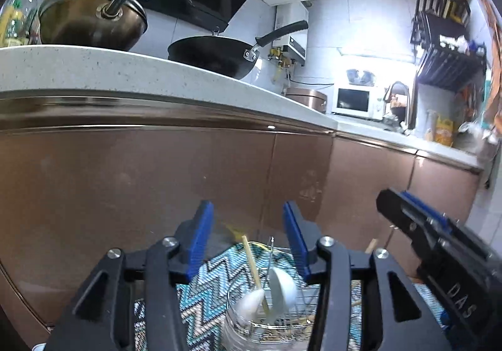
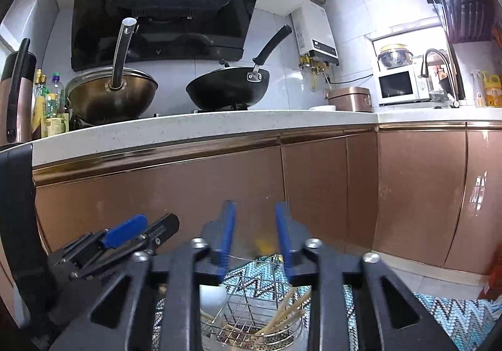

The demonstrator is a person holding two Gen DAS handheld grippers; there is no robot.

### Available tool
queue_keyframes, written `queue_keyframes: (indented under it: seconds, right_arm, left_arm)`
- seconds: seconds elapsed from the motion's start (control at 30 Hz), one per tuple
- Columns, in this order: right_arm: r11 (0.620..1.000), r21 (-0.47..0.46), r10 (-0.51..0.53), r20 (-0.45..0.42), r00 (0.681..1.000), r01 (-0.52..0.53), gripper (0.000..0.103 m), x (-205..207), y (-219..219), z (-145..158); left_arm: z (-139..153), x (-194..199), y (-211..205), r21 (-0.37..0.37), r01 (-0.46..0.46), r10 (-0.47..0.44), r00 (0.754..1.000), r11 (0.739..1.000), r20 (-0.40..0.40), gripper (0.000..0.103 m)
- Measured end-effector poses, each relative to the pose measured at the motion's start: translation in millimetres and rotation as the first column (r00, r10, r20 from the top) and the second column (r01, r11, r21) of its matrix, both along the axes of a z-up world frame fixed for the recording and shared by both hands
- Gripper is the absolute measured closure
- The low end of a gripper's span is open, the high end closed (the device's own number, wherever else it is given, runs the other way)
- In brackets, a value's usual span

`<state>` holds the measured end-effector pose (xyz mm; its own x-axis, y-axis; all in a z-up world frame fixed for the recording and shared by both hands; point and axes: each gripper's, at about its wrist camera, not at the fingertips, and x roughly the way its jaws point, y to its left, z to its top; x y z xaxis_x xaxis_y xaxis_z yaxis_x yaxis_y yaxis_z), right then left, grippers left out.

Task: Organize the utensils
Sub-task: 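Lower the spoon and chopstick into the wire rack and open both grippers, then lower the right tool and close it on another chopstick on the cloth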

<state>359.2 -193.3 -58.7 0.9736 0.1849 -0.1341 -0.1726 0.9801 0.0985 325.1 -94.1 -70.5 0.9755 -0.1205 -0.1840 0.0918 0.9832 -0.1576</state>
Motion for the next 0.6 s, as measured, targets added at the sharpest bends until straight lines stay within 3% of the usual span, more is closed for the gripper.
queue_keyframes:
  seconds: [0.27,0.47,0.6]
  right_arm:
    - [1.0,-0.026,-0.017,-0.007,1.0,0.016,0.074,-41.2,-3.2,27.4]
    - [0.996,-0.087,0.026,-0.098,0.995,-0.035,0.074,-77.2,2.6,36.0]
    - [0.991,-0.118,0.048,-0.169,0.984,-0.069,0.074,-102.5,4.3,34.5]
  left_arm:
    - [37.3,-41.8,36.2,-0.054,0.032,-0.033,0.999,0.998,-0.021,0.058]
    - [43.7,-81.3,73.1,-0.084,0.059,-0.067,0.994,0.995,-0.091,0.058]
    - [43.4,-109.7,102.4,-0.064,0.071,-0.078,0.991,0.995,-0.105,0.058]
